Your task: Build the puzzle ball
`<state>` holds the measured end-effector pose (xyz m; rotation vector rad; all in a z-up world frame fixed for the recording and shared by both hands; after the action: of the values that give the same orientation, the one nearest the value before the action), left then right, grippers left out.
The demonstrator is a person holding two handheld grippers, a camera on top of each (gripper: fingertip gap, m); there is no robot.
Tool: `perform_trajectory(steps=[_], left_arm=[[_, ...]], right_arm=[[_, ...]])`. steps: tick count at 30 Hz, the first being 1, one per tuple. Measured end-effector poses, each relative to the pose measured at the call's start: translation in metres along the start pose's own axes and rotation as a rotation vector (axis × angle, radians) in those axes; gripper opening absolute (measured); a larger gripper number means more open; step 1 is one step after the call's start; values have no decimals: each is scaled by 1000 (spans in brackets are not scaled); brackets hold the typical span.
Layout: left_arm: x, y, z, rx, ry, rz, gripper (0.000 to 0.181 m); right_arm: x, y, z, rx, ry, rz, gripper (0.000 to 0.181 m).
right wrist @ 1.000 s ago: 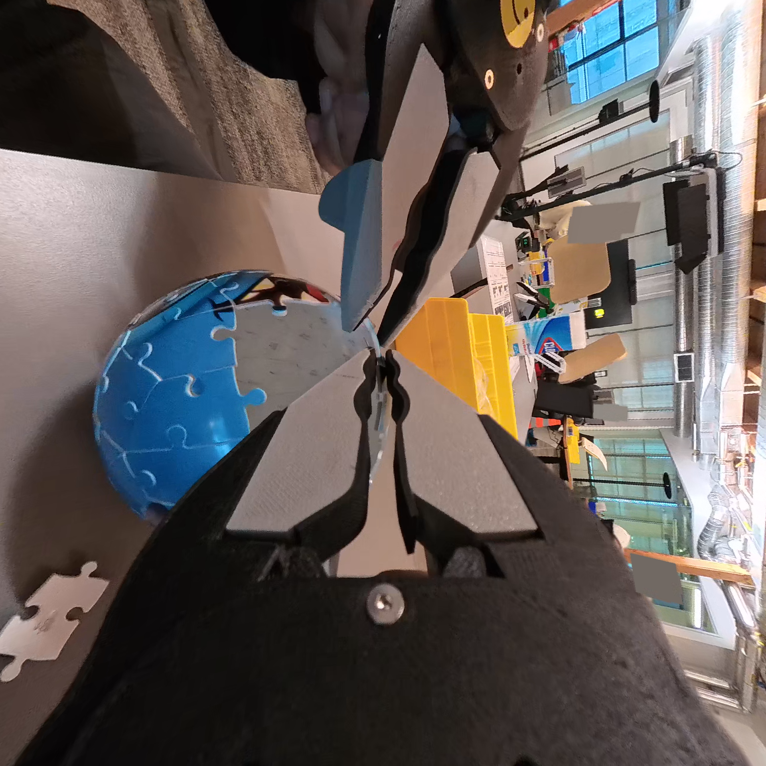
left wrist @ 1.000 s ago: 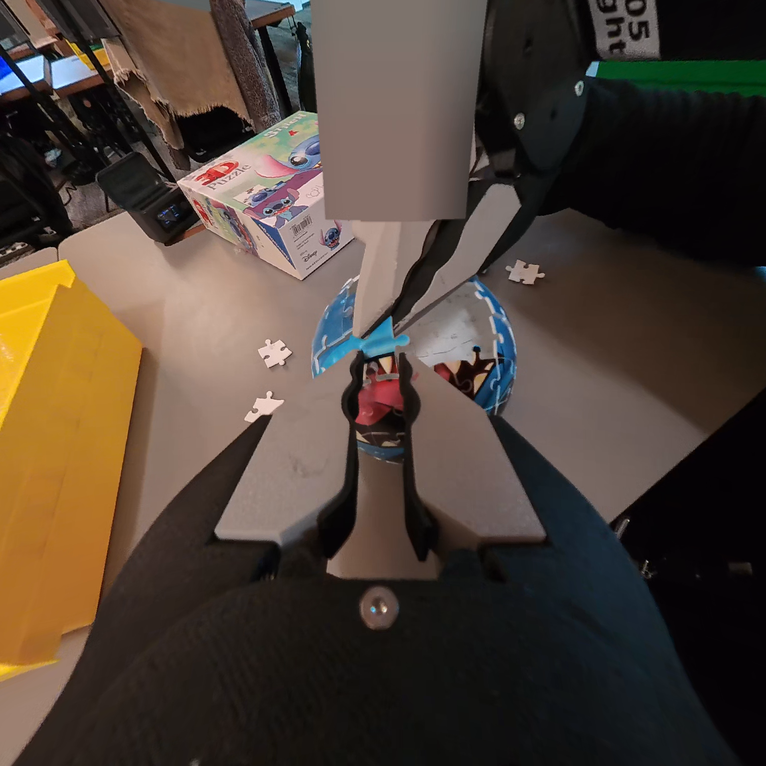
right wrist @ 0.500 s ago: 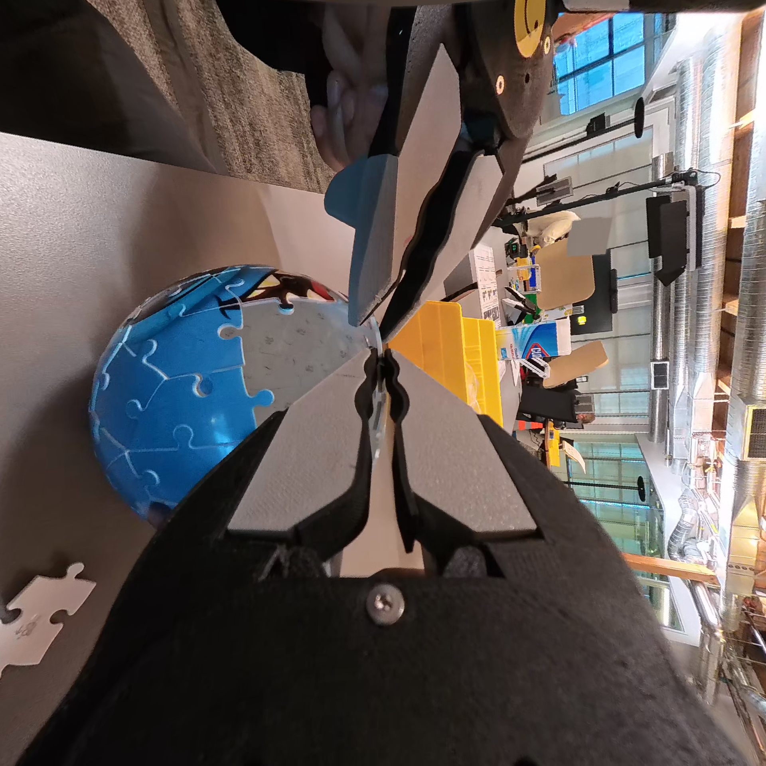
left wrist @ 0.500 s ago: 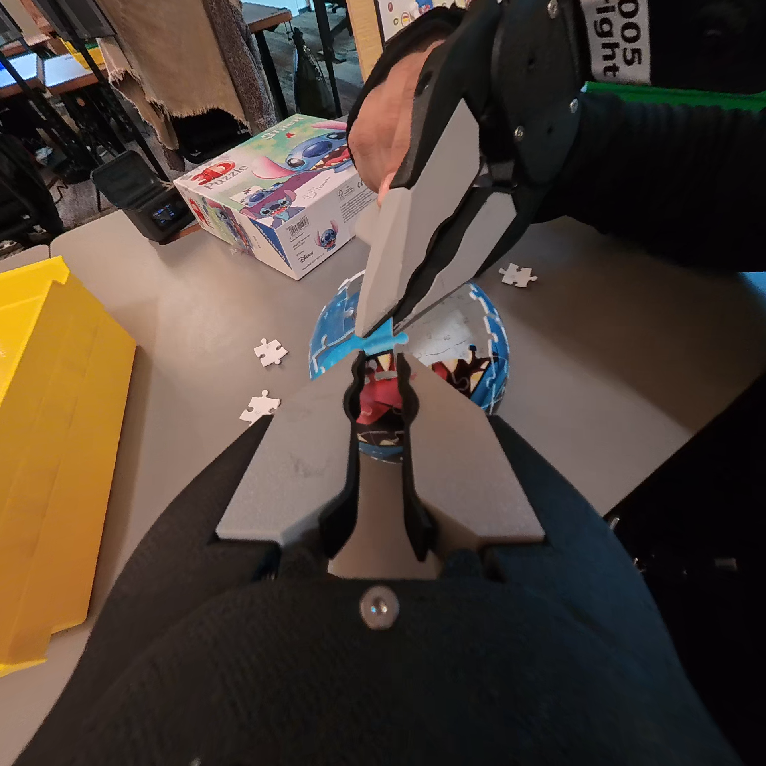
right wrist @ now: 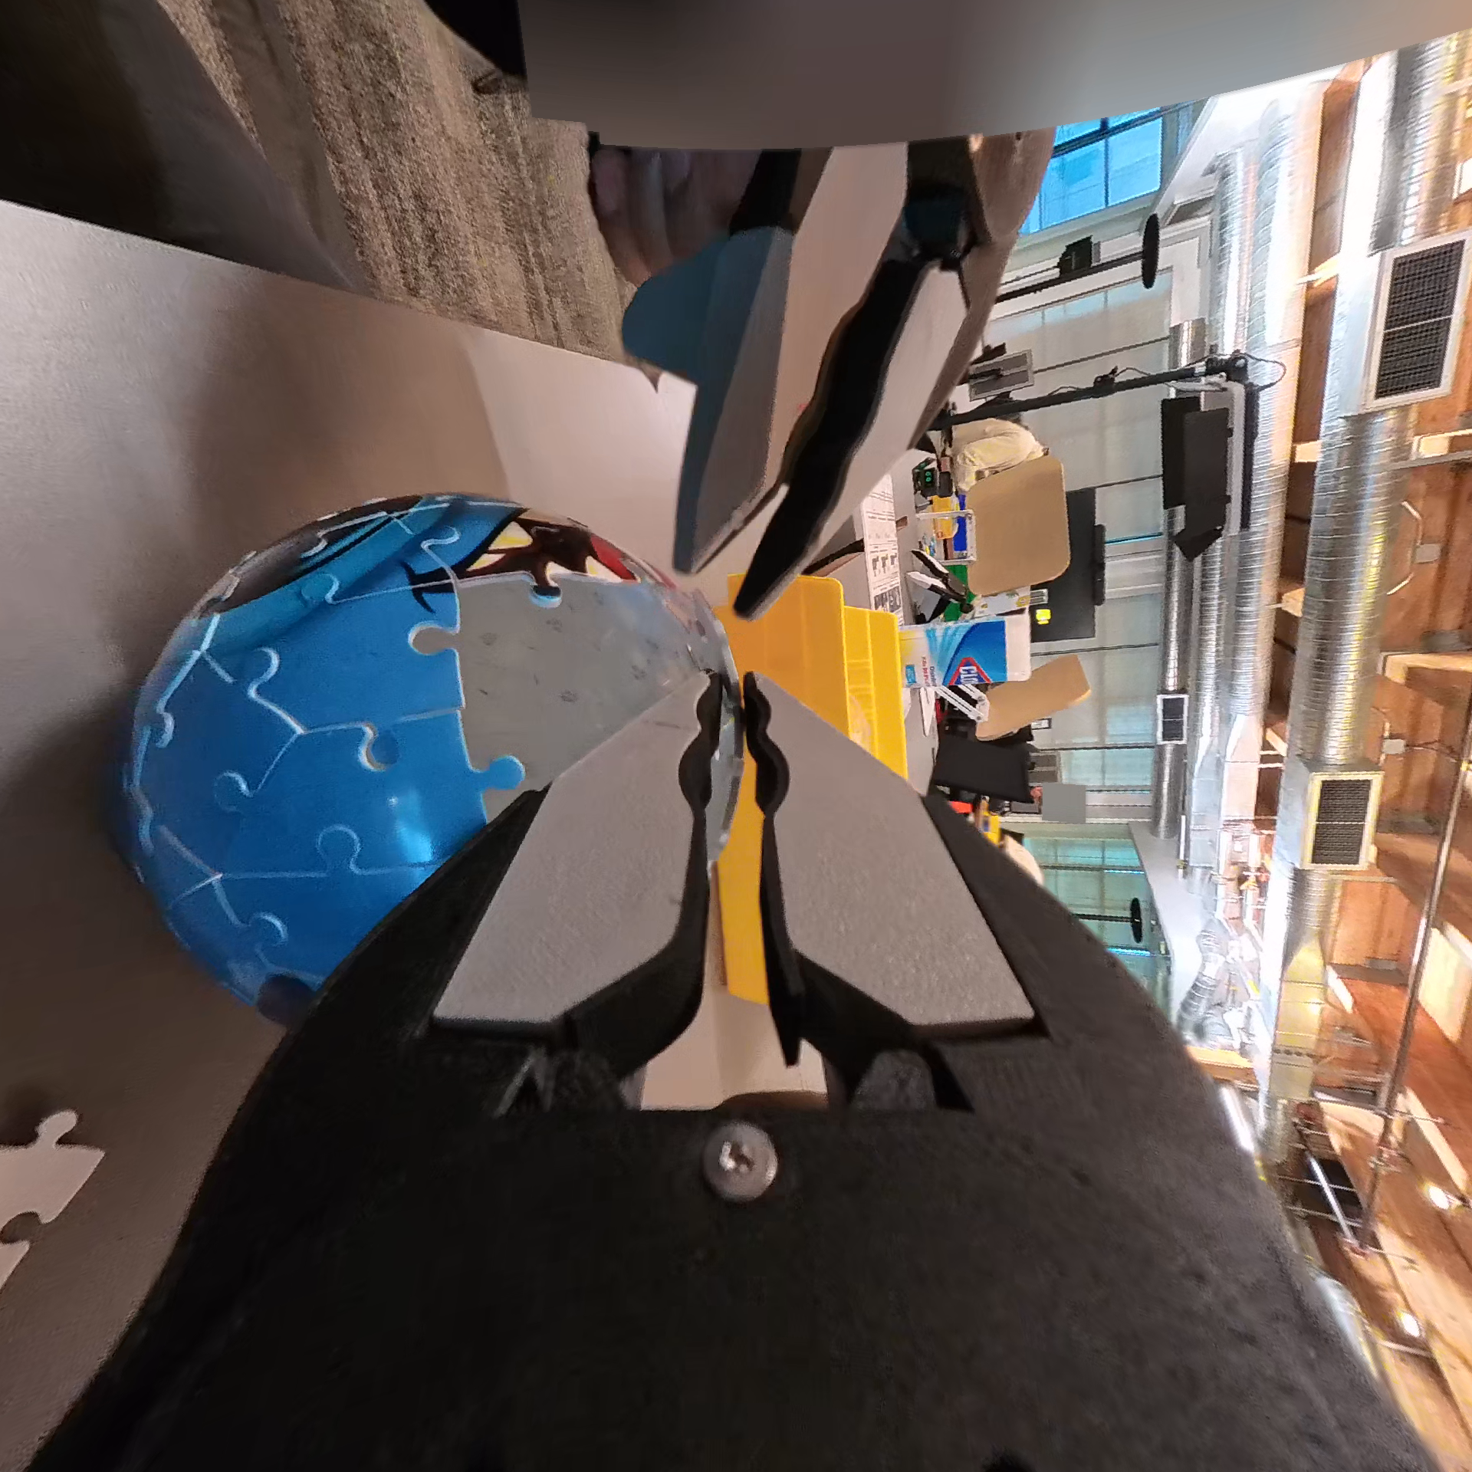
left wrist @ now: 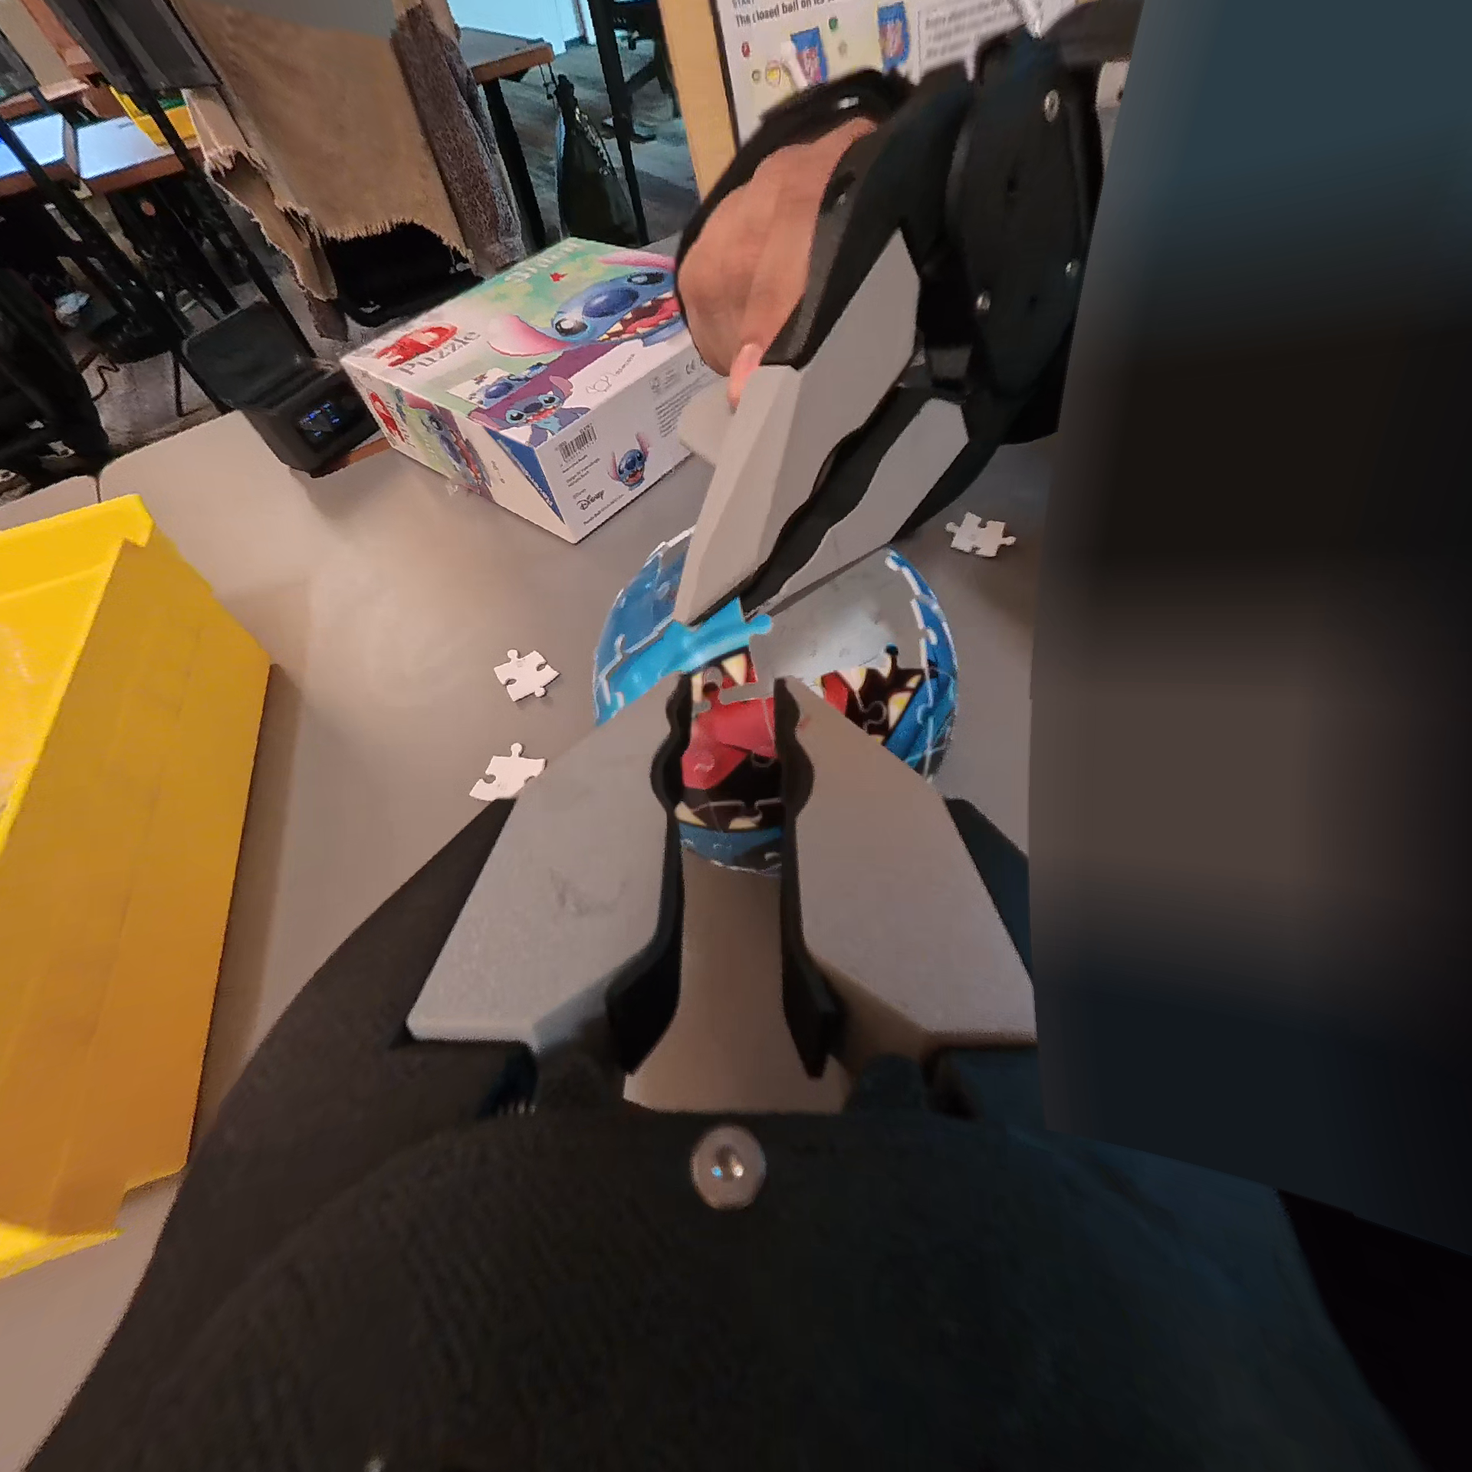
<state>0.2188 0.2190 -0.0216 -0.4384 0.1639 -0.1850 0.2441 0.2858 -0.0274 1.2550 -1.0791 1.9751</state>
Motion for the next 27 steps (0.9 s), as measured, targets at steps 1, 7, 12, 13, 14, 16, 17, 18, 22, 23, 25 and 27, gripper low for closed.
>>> perform_trajectory(steps=[1, 7, 12, 13, 14, 16, 17, 18, 22, 23, 25, 27], left_arm=[[-2, -4, 1, 12, -15, -9, 18], [-25, -16, -10, 5, -68, -2, 20], [-41, -12, -23, -12, -124, -73, 24], [-45, -11, -26, -13, -134, -82, 25], [-48, -10, -29, -7, -147, -95, 25], [-48, -6, -33, 13, -169, -155, 26], [-48, -3, -36, 22, -175, -184, 26], [-49, 0, -38, 17, -177, -208, 27], [-48, 13, -42, 14, -150, -276, 30], [-46, 17, -41, 19, -151, -304, 30], [-45, 20, -39, 50, -155, -339, 26], [-45, 20, -38, 58, -159, -371, 26]], right_arm=[[0, 0, 0, -9, -13, -6, 2], [2, 1, 0, -48, -70, -43, 9], [1, -1, 0, -70, -64, -28, 11], [2, -2, -1, -76, -58, -27, 11], [2, -2, -1, -81, -53, -23, 12], [2, -3, -2, -94, -49, -14, 13], [2, -2, -2, -108, -52, -8, 13], [2, -1, -4, -129, -64, -2, 12], [4, 7, -9, -218, -103, 46, 20], [3, 9, -9, -226, -103, 67, 22], [2, 14, -11, -245, -132, 101, 21], [0, 20, -13, -264, -174, 124, 20]])
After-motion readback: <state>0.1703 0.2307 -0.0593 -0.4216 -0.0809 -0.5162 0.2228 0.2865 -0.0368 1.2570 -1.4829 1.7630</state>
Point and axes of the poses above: each gripper's, where its closed fingertips meet, y out along the fingers, z out of its top, x = y × z across the jaws, the point moved 4 cm from there along -y, back along the fingers, and after that the axes turned 3 degrees about -x, right-handed, at the moved point
